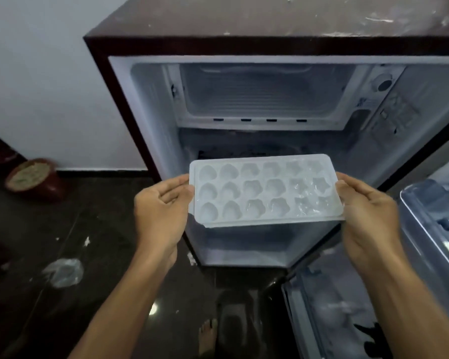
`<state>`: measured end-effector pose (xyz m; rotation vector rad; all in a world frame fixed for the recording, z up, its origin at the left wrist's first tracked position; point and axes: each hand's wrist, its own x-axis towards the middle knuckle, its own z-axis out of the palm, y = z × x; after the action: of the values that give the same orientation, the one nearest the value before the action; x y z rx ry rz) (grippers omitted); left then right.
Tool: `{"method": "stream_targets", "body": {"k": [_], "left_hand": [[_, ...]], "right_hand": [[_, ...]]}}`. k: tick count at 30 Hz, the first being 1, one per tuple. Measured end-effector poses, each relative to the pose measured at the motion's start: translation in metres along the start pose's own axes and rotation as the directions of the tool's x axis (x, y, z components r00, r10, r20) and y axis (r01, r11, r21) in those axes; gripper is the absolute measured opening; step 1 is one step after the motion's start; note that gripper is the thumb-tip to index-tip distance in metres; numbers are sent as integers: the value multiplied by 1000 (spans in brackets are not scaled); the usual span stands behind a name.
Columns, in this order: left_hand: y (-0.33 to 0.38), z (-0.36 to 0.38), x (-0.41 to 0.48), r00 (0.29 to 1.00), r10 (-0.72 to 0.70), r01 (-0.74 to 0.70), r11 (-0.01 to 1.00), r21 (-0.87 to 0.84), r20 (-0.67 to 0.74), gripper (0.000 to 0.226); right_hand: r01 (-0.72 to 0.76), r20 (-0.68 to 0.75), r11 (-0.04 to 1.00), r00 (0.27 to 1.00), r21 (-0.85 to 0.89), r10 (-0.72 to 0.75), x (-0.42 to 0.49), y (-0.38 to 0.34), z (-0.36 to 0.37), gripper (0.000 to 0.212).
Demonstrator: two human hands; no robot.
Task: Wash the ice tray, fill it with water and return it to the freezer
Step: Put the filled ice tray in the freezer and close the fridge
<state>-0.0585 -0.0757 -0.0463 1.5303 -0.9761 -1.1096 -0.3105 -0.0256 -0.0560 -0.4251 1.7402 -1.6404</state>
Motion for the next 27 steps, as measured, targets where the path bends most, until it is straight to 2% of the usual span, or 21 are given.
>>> {"method": "stream_targets", "body": {"k": [6, 13, 19, 21, 24, 27], "left_hand": [[17, 36, 62, 996, 82, -83, 996, 21, 40, 18], [30, 68, 113, 985, 165, -168, 983, 74, 40, 16], [36, 94, 156, 967, 248, -251, 965, 76, 47, 16], [38, 101, 167, 955, 292, -295, 952, 84, 54, 13], [44, 113, 178, 958, 283, -286, 953, 98, 47, 13], [47, 125, 191, 954, 299, -299, 942, 151, 25, 20]], "right_hand": [[13, -49, 997, 999, 74, -9, 50, -16, 31, 19], [54, -32, 994, 998, 97, -51, 95, -25, 59, 24], [117, -51, 984, 992, 133, -111, 127, -38, 86, 17], [144, -64, 984, 988, 106, -138, 138, -42, 92, 18], [165, -61, 986, 985, 15, -164, 159, -46, 99, 12], [175, -50, 981, 983, -82, -179, 180, -47, 103, 24]]}}
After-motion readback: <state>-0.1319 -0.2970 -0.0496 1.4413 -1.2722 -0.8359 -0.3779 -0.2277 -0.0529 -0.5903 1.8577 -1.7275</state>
